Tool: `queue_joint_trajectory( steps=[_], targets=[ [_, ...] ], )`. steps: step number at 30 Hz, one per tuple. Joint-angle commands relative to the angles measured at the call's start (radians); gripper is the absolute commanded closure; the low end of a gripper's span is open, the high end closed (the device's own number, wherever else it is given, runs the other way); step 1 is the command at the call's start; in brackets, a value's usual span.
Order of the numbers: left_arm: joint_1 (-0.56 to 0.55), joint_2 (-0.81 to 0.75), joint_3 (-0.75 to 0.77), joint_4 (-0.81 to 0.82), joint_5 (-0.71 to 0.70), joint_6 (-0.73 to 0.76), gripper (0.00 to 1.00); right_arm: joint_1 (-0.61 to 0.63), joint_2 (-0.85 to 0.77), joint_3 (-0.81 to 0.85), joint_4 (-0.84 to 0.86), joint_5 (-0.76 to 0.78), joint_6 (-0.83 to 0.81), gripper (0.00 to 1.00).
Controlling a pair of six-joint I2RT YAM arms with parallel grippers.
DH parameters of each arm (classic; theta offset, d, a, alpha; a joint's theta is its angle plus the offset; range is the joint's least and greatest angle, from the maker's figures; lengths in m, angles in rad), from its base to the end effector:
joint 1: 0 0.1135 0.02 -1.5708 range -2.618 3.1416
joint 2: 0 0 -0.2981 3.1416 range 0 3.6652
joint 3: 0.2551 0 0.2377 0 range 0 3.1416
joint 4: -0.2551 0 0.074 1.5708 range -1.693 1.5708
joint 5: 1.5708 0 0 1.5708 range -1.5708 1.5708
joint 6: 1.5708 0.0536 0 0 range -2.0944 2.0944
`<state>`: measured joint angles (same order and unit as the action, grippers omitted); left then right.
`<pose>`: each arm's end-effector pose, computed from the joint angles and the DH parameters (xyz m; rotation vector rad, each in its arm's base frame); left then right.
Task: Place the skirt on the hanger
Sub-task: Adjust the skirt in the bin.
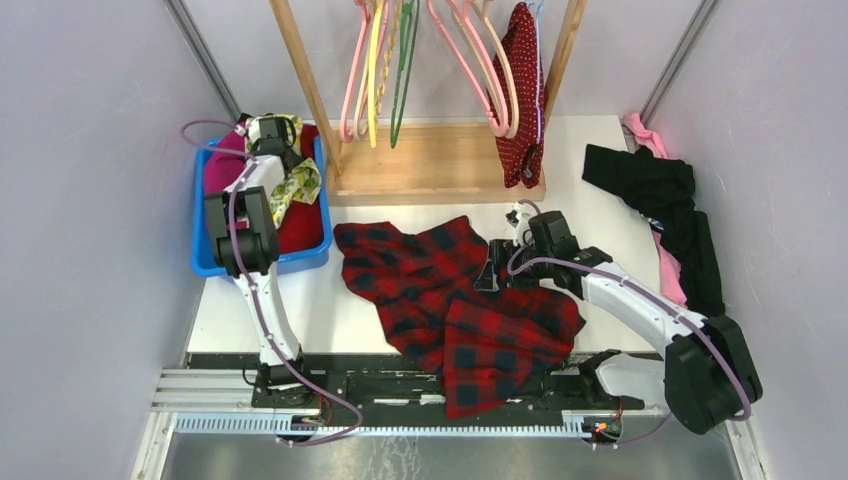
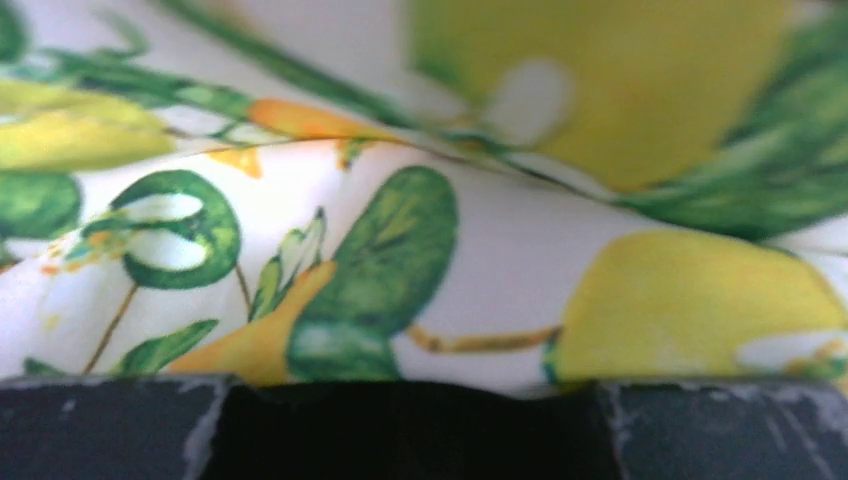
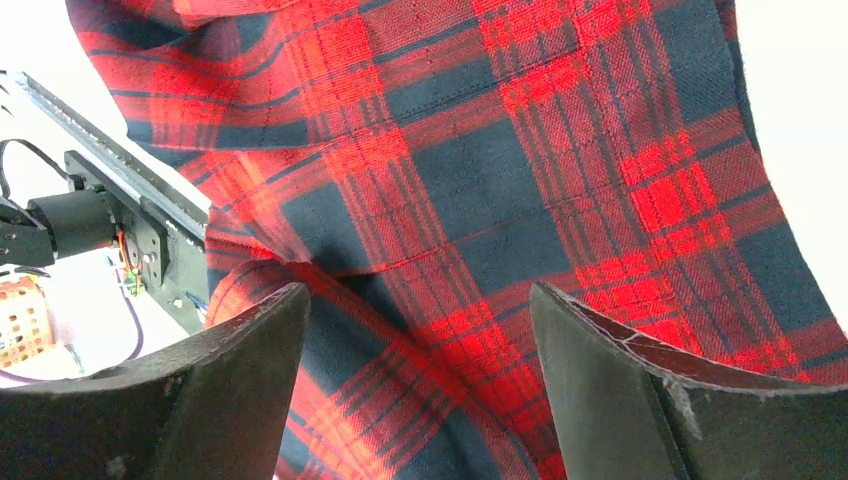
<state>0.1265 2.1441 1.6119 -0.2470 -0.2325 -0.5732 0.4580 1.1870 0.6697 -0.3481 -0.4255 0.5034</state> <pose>0.4945 0.0753 0.2103 -0.9021 2.1421 0.0495 0.1854 0.1160 0.2348 -0.1450 2.5575 0.9237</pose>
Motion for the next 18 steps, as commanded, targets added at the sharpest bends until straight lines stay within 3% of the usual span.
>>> queue_joint_trajectory(
  steps=[1,8,12,13,14,15,18],
  targets=[
    [-0.006,0.136,0.198,-0.069,-0.010,0.098,0.66,0.005,0.044,0.002,0.083,0.002,-0.025,0.13],
    [0.005,0.284,0.458,-0.157,0.031,0.141,0.64,0.004,0.110,0.015,0.135,-0.006,-0.023,0.12],
    [-0.001,0.194,0.410,-0.185,0.069,0.132,0.58,0.004,0.123,0.061,0.116,0.008,-0.045,0.09],
    [-0.003,0.127,0.372,-0.176,0.072,0.129,0.48,0.005,0.127,0.080,0.100,0.019,-0.054,0.09],
    [-0.002,0.080,0.331,-0.161,0.085,0.128,0.09,0.005,0.131,0.102,0.084,0.031,-0.060,0.09],
    [-0.002,0.037,0.305,-0.163,0.076,0.124,0.00,0.005,0.134,0.125,0.066,0.052,-0.068,0.09],
    [0.000,-0.064,0.268,-0.183,0.050,0.126,0.01,0.005,0.138,0.206,-0.009,0.148,-0.093,0.09]
  ],
)
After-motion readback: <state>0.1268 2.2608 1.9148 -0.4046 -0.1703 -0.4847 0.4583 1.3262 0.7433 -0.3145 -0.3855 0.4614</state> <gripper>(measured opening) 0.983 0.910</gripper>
